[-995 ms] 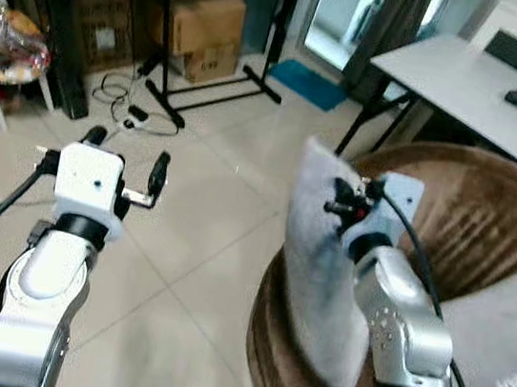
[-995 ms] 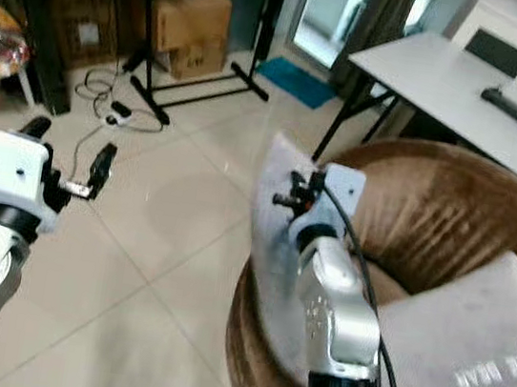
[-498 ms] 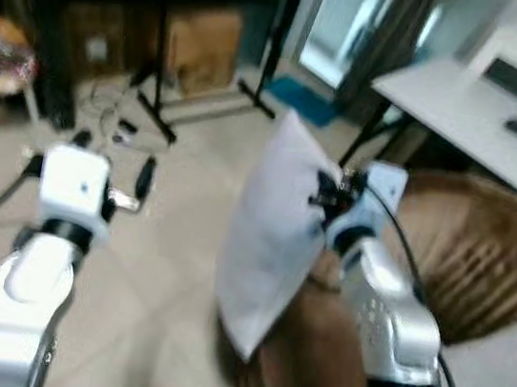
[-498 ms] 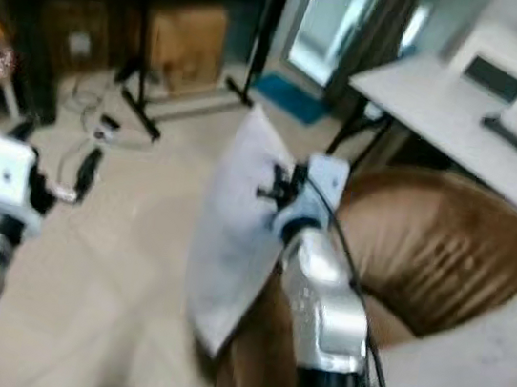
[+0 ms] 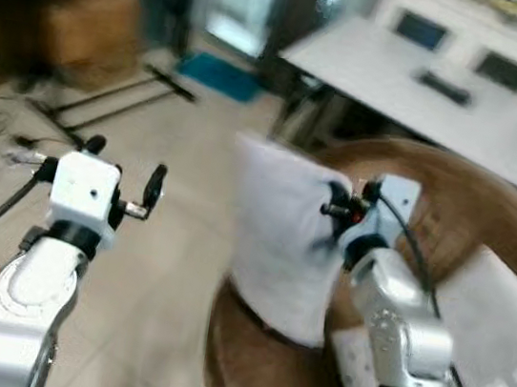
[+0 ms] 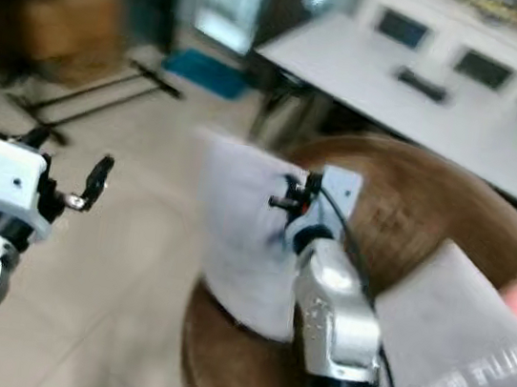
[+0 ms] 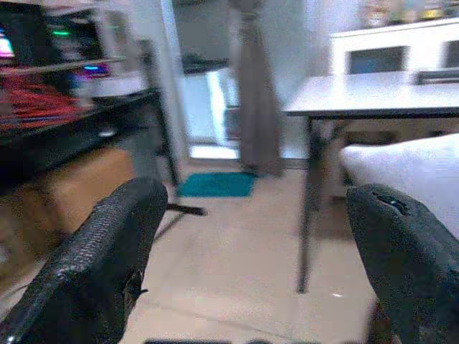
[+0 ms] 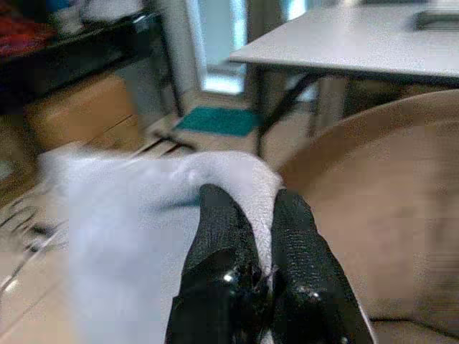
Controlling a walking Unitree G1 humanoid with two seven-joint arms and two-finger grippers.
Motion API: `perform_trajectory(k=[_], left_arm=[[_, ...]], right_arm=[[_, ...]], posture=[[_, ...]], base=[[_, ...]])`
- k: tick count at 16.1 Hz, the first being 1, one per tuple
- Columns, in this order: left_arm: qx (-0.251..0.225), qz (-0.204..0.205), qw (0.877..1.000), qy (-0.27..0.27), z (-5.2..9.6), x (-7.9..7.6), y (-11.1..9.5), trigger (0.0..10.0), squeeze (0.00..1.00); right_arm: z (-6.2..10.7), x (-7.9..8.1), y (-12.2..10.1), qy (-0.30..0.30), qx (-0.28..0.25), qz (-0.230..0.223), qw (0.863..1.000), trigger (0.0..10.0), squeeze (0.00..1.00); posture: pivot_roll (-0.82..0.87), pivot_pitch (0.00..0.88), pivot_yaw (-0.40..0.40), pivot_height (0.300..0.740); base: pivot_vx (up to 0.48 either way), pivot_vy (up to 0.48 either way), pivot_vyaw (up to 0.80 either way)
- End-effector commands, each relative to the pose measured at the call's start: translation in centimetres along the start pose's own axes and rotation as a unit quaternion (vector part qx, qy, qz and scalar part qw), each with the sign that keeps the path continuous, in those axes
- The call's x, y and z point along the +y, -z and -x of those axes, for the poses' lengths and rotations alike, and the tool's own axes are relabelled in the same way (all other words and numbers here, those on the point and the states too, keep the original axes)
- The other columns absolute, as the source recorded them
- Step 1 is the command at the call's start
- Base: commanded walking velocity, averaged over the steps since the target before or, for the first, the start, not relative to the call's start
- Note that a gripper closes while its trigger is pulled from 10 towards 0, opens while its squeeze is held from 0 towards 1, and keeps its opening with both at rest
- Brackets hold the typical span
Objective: Move the pillow to the sofa from floor
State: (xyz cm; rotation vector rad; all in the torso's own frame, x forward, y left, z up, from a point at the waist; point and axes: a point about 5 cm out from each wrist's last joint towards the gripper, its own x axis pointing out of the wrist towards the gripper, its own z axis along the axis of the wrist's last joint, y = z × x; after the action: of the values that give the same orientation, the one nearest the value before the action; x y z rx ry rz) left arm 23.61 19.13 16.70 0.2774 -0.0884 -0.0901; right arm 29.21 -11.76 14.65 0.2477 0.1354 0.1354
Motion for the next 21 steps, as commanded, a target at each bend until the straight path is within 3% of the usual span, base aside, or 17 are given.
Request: perform_trajectory(k=[1, 7, 15, 16, 18, 20, 21], left_arm=[[-0.004, 0.003, 1.0, 0.029, -0.2, -1.3, -0.2, 10.0, 0.14], [-0.002, 0.002, 0.999, 0.041, -0.4, -1.6, -0.2, 10.0, 0.13], [0.0, -0.004, 0.999, 0.035, -0.3, -1.3, -0.1, 10.0, 0.14], [0.004, -0.005, 0.999, 0.045, -0.3, -1.4, 0.0, 10.0, 0.14], [0.03, 0.011, 0.993, 0.116, 0.1, -2.4, 0.5, 10.0, 0.14], [0.07, 0.0, 0.974, 0.214, 1.2, -3.6, 1.6, 10.0, 0.15], [0.076, -0.001, 0.972, 0.224, 1.3, -3.7, 1.7, 10.0, 0.14]], right_arm=[[1.0, -1.6, -1.1, 0.025, -0.026, 0.008, 0.999, 10.0, 0.0], [1.1, -1.4, -1.3, 0.027, -0.029, 0.004, 0.999, 10.0, 0.0], [0.3, 0.4, -1.8, -0.022, -0.026, 0.015, 0.999, 10.0, 0.0], [-0.2, 0.7, -1.9, -0.025, -0.025, 0.016, 0.999, 10.0, 0.0], [-1.7, 0.5, -1.9, -0.003, -0.013, 0.007, 1.0, 10.0, 0.0], [-3.4, -0.1, -1.8, 0.029, -0.007, 0.003, 1.0, 10.0, 0.0], [-4.0, -0.4, -1.8, 0.04, -0.006, -0.008, 0.999, 10.0, 0.0]], posture=[[0.13, 0.0, -0.12, 0.74], [0.13, 0.0, -0.117, 0.74], [0.14, 0.0, -0.13, 0.74], [0.14, 0.0, -0.133, 0.74], [0.14, 0.0, -0.134, 0.74], [0.14, 0.0, -0.132, 0.74], [0.14, 0.0, -0.126, 0.74]], base=[[0.0, 0.0, 0.0], [0.0, 0.0, 0.0], [0.0, 0.0, 0.0], [0.0, 0.0, 0.0], [0.0, 0.0, 0.0], [0.0, 0.0, 0.0], [0.0, 0.0, 0.0]])
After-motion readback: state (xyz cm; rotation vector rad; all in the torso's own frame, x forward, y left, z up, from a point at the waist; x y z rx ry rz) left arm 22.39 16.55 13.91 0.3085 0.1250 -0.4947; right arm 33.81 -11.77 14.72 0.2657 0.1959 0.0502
